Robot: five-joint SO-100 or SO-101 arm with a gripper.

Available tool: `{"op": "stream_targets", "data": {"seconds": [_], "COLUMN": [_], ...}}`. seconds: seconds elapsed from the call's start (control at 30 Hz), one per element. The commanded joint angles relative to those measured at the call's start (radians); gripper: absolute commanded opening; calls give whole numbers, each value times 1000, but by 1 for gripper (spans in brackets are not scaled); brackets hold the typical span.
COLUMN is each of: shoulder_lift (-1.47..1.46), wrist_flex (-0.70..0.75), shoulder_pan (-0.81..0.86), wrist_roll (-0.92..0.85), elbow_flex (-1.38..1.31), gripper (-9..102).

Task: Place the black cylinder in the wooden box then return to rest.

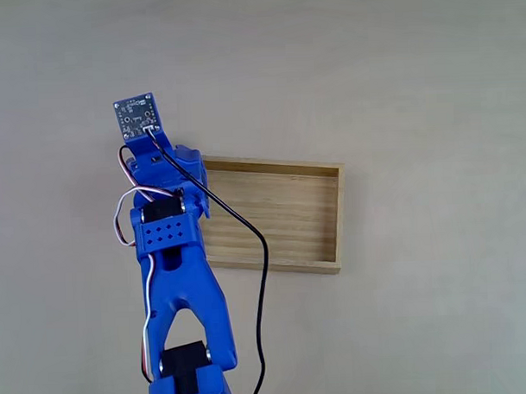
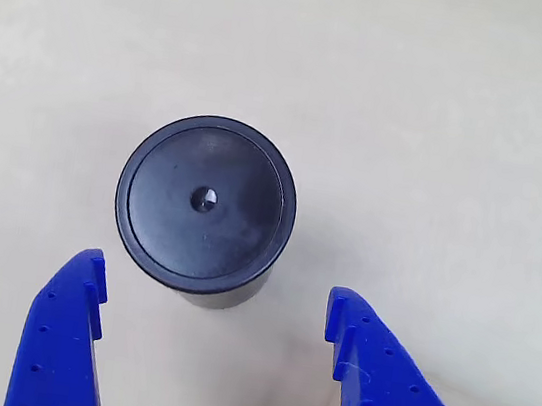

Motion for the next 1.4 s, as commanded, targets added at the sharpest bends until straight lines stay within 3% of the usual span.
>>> {"op": "stream_targets", "data": {"seconds": [0.0,1.37], "shoulder_lift": [-18,77], "wrist_flex": [-34,-34], "shoulder_pan": [-3,-17], "wrist_roll": [0,8], "elbow_flex": [-147,-281], "gripper": [32,29]}}
